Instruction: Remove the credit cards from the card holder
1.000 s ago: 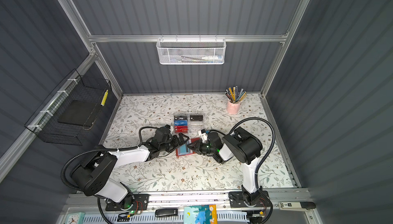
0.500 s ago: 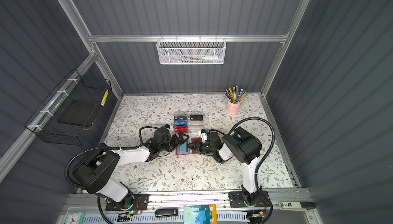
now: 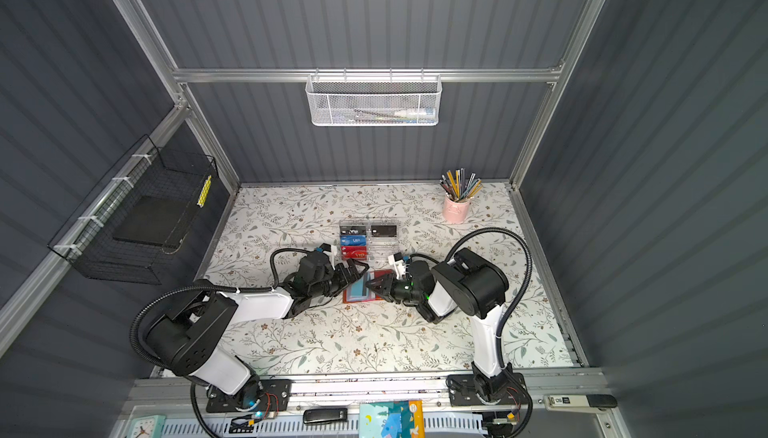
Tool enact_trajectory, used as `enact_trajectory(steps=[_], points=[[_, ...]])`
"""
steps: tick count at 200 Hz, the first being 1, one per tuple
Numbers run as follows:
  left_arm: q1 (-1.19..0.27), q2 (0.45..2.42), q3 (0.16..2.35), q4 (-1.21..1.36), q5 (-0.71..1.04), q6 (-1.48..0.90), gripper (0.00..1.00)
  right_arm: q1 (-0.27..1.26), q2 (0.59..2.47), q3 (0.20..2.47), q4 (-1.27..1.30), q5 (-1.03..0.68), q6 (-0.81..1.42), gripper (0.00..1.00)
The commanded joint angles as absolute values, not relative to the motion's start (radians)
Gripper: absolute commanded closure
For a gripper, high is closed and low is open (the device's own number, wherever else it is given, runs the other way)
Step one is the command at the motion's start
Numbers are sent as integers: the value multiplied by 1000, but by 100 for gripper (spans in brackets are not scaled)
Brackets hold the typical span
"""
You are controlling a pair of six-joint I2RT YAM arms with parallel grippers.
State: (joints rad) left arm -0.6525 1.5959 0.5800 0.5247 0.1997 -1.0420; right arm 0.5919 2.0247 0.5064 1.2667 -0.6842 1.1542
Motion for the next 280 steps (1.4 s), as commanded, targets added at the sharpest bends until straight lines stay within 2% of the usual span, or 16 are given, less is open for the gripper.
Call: enact_trajectory(steps=[1, 280], points=[[-658, 1641, 541, 436, 236, -1064, 0, 600, 2036, 499, 1332, -685, 1158, 71], [-657, 1690, 502, 531, 259, -1114, 0, 641, 2061, 546, 1385, -656, 1159, 70]])
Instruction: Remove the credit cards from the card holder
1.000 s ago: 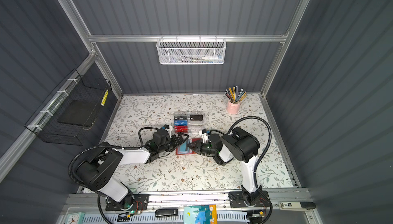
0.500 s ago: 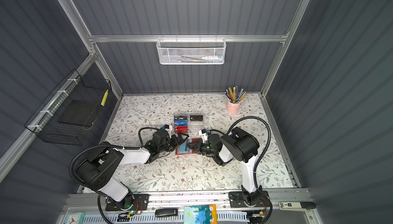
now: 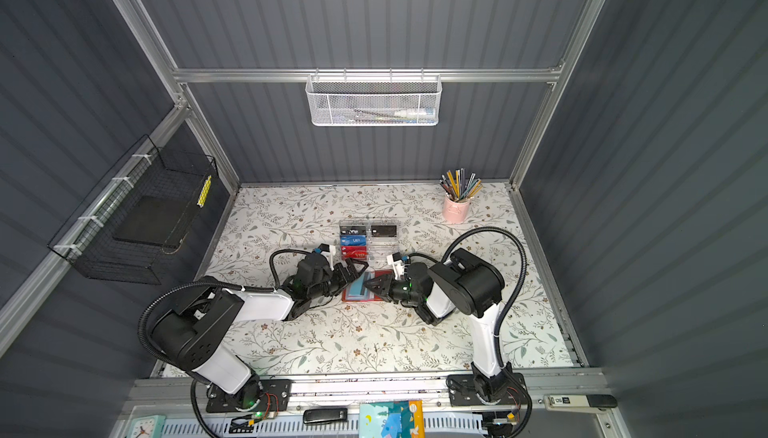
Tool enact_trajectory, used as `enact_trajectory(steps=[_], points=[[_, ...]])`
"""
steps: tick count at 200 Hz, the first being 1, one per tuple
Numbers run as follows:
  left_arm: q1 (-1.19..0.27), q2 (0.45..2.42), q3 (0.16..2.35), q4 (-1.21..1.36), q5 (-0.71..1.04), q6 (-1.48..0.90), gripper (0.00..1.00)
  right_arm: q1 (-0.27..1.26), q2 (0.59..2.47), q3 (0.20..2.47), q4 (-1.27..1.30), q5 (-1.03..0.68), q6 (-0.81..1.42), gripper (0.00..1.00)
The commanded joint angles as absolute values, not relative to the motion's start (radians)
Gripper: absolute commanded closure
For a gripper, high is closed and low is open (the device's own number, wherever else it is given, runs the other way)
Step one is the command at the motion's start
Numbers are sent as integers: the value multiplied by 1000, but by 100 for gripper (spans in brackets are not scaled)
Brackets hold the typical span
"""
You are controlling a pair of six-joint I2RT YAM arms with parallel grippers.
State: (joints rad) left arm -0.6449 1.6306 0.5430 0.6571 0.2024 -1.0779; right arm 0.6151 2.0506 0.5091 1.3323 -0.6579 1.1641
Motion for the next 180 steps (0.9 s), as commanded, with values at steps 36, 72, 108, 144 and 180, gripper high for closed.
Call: enact_trajectory(steps=[36, 72, 108, 144, 180], points=[[-658, 1692, 496, 540, 260, -1121, 0, 645, 2057, 550, 1387, -638, 1160, 71], [-658, 1701, 486, 554, 261, -1130, 0, 648, 2052, 558, 1379, -621, 1159, 71], [-658, 1705, 479, 570, 265, -1137, 0, 654, 2060, 573, 1373, -615, 1159, 71], [-658, 1688, 477, 555, 258, -1135, 0, 660, 2057, 577, 1354, -594, 1160, 71], [-658, 1684, 476, 549, 258, -1133, 0, 665, 2064, 585, 1351, -580, 1160, 73]])
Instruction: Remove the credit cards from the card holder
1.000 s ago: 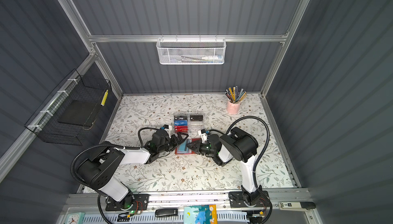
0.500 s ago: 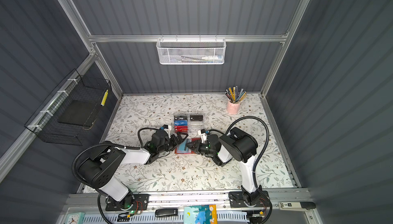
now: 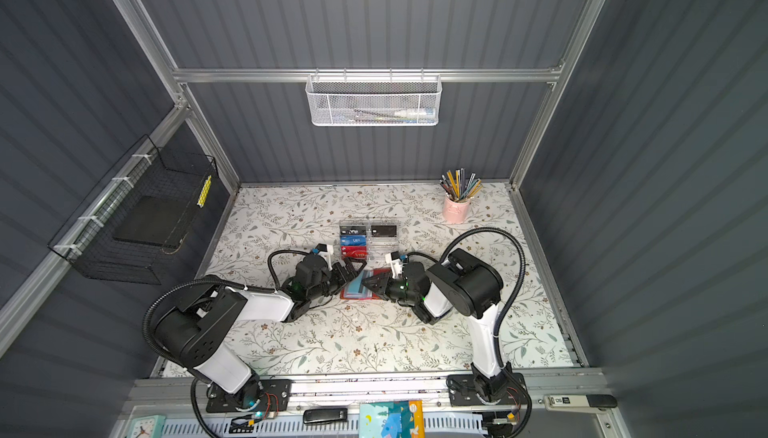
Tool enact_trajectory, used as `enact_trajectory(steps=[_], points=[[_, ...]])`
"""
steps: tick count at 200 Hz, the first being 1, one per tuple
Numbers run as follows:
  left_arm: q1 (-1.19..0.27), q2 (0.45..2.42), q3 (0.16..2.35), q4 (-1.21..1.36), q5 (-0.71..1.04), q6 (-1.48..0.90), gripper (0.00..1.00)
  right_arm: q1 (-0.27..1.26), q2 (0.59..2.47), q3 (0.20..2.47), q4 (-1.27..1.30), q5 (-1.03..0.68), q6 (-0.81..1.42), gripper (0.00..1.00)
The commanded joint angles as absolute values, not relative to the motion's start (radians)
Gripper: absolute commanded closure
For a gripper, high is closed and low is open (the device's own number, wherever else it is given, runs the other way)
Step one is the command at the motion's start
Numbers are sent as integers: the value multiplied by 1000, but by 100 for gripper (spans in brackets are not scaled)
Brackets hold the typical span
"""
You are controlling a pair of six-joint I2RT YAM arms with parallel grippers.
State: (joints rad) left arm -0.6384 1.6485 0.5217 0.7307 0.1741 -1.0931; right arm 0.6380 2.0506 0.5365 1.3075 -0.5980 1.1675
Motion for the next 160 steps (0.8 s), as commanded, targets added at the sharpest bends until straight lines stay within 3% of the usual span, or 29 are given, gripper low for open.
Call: enact_trajectory(steps=[1, 160], points=[[-658, 1684, 476, 549, 257, -1133, 0, 664, 2064, 586, 1351, -579, 1160, 73], [-658, 1678, 460, 555, 251, -1135, 0, 672, 2059, 554, 1401, -546, 1160, 86]])
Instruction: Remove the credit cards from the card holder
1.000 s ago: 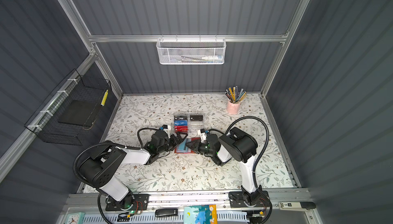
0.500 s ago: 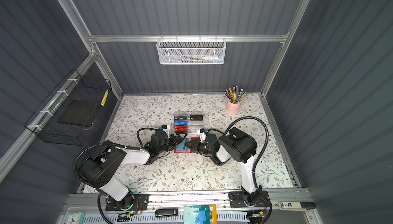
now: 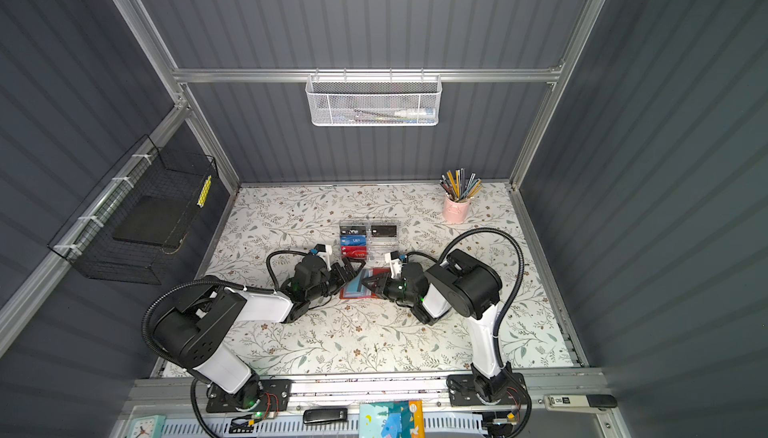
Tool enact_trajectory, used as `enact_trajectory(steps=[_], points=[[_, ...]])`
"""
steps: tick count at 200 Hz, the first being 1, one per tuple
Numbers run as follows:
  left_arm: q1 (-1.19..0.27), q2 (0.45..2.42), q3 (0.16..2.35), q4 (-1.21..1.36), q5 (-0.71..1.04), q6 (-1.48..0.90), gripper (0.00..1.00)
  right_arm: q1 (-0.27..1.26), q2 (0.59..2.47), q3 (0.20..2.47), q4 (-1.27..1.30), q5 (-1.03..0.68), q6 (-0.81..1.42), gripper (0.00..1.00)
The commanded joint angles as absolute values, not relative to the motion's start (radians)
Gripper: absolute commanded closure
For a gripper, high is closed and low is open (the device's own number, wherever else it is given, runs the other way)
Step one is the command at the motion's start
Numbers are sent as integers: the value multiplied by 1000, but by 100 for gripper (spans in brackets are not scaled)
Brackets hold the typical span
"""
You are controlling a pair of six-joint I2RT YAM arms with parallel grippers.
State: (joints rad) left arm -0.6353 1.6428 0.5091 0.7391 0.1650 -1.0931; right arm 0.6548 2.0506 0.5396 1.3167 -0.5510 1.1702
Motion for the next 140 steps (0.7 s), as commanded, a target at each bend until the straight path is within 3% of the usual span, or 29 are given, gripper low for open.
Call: enact_trajectory(steps=[1, 140], points=[[-658, 1678, 460, 555, 251, -1135, 0, 672, 2058, 553, 1402, -546, 1160, 86], [-658, 1682, 460, 551, 243, -1135, 0, 660, 2076, 494, 1441, -560, 1158, 92]])
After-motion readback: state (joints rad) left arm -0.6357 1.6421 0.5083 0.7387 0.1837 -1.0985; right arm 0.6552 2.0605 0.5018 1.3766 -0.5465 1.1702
